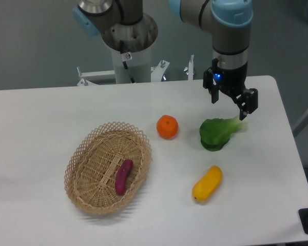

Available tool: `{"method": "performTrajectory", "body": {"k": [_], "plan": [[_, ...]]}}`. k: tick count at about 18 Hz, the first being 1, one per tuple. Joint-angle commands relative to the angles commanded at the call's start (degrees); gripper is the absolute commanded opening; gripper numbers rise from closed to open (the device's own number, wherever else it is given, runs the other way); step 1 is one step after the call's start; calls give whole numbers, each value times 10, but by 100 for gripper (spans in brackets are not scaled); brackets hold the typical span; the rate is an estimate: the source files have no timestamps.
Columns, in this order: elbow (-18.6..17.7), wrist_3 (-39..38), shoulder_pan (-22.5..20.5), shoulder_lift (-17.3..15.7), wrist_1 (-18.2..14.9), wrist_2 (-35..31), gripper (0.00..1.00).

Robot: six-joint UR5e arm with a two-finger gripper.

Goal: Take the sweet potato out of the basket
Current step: 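Move the open gripper over the wicker basket toward the purple sweet potato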

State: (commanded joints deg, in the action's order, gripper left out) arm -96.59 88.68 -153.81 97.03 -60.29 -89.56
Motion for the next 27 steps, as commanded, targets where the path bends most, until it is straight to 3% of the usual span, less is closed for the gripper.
{"method": "performTrajectory", "body": {"k": [6, 10, 18, 23, 27], "plan": [[-7, -7, 6, -1, 11, -1, 100], [-14, -84, 26, -3, 11, 1, 100], [-18, -357, 129, 20, 35, 6, 100], [-33, -460, 213, 61, 38, 5, 100], [-47, -477, 245, 90, 54, 4, 100]]}}
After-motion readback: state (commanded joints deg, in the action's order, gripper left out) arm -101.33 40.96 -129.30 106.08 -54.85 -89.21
